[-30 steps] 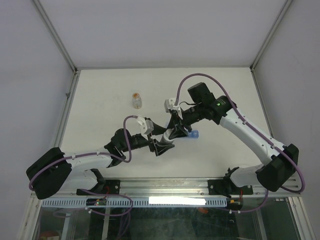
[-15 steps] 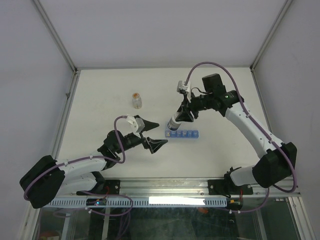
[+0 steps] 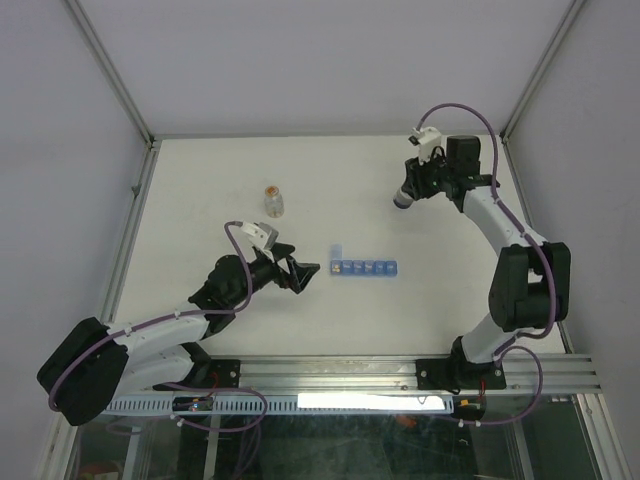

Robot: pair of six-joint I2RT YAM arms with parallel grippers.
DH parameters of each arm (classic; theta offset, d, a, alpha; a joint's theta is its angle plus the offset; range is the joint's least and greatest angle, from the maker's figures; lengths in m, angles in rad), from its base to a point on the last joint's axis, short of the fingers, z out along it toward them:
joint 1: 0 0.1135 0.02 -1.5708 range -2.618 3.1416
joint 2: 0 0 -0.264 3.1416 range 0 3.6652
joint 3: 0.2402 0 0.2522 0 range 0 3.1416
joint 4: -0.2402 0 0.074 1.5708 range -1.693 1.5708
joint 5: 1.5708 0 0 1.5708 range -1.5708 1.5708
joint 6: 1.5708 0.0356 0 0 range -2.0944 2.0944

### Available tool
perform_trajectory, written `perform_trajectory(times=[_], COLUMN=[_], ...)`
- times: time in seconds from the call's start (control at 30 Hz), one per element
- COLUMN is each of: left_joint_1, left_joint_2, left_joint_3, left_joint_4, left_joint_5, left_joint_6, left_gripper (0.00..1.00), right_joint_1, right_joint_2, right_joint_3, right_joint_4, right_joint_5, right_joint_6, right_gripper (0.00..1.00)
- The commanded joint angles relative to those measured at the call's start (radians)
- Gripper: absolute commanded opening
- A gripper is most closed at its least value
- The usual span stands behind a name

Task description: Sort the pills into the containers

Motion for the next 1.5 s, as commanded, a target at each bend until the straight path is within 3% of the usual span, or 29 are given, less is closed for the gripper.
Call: perform_trajectory(times=[0.0,0.33,0.67,0.97,1.2,1.3,1.37,1.43,1.47], left_joint_1=[0.027,0.054,0.065,0.077,0.089,0.099,0.113,0.129,0.138], left_joint_2=[-0.007,-0.013,0.010,0.019,0.050,0.072,0.100,0.141,0.166], left_joint_3=[0.035,0.034,0.071,0.104,0.145,0.168,0.190,0.214,0.228], left_joint_4=[-0.059,-0.082,-0.093,-0.101,-0.119,-0.129,-0.131,-0.132,-0.133], left_joint_5=[-0.060,-0.055,-0.022,-0.023,-0.006,0.002,0.021,0.053,0.073], left_joint_6=[-0.067,-0.088,-0.101,-0.103,-0.118,-0.133,-0.150,-0.170,-0.177], left_gripper=[0.99,0.99,0.98,0.96,0.94,0.93,0.90,0.87,0.86], right_joint_1=[-0.075,-0.309,-0.364,-0.365,-0.364,-0.363,-0.362,-0.354,-0.343], right_joint_2=[0.078,0.241,0.221,0.166,0.100,0.014,-0.042,-0.089,-0.109], right_joint_3=[0.036,0.169,0.167,0.120,0.125,0.114,0.103,0.075,0.057], right_joint_4=[0.184,0.166,-0.019,-0.073,-0.121,-0.169,-0.264,-0.430,-0.557], right_joint_5=[0.224,0.325,0.112,0.073,0.026,-0.103,-0.311,-0.567,-0.677], right_joint_6=[0.074,0.049,-0.031,-0.098,-0.141,-0.236,-0.376,-0.635,-0.828], right_gripper=[0.00,0.00,0.09,0.51,0.76,0.82,0.83,0.83,0.88])
